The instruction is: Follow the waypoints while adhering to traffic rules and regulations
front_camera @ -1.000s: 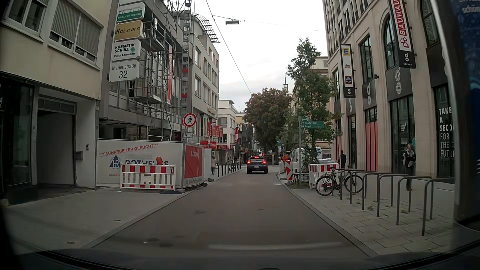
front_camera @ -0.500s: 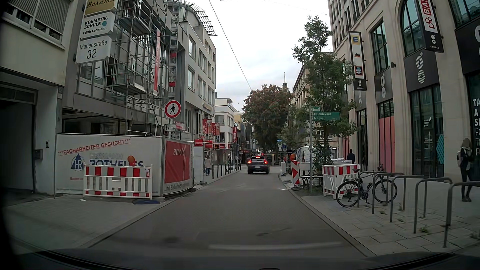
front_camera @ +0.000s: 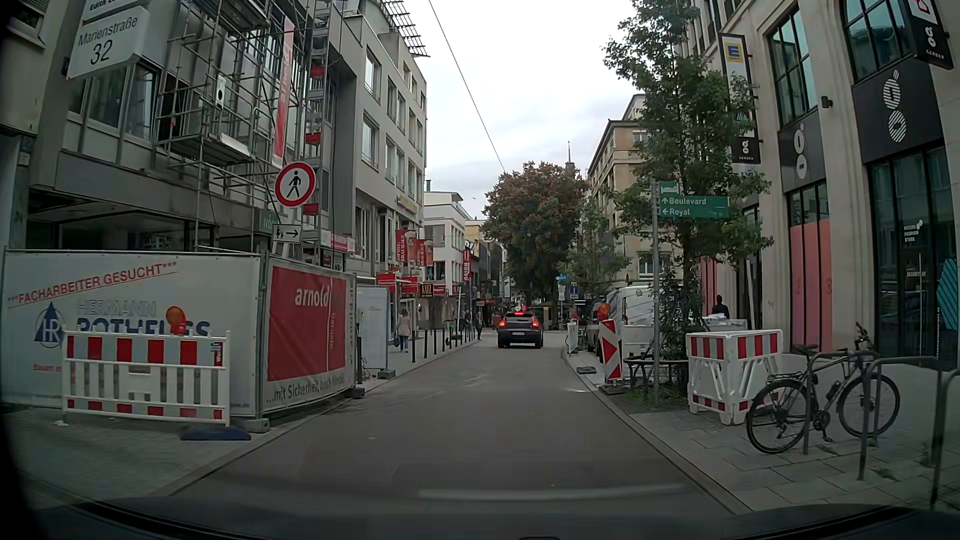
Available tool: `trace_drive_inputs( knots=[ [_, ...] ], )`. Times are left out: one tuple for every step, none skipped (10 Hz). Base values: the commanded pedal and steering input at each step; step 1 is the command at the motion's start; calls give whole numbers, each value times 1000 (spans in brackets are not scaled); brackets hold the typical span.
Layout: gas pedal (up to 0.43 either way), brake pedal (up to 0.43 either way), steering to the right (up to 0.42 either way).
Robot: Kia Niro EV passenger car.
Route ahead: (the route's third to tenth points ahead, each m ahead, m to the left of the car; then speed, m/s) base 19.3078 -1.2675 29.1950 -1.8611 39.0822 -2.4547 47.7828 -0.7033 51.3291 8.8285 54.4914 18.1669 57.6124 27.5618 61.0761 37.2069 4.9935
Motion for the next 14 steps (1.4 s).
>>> trace_drive_inputs(
  knots=[
    [0,98,5],
    [0,0,5],
    [0,0,6],
    [0,0,8],
    [0,0,10],
    [0,0,11],
    [0,0,9],
    [0,0,7],
    [0,0,6],
    [0,0,6],
    [0,0,6],
    [0,0,6],
    [0,0,6],
    [0,0,6]
  ],
)
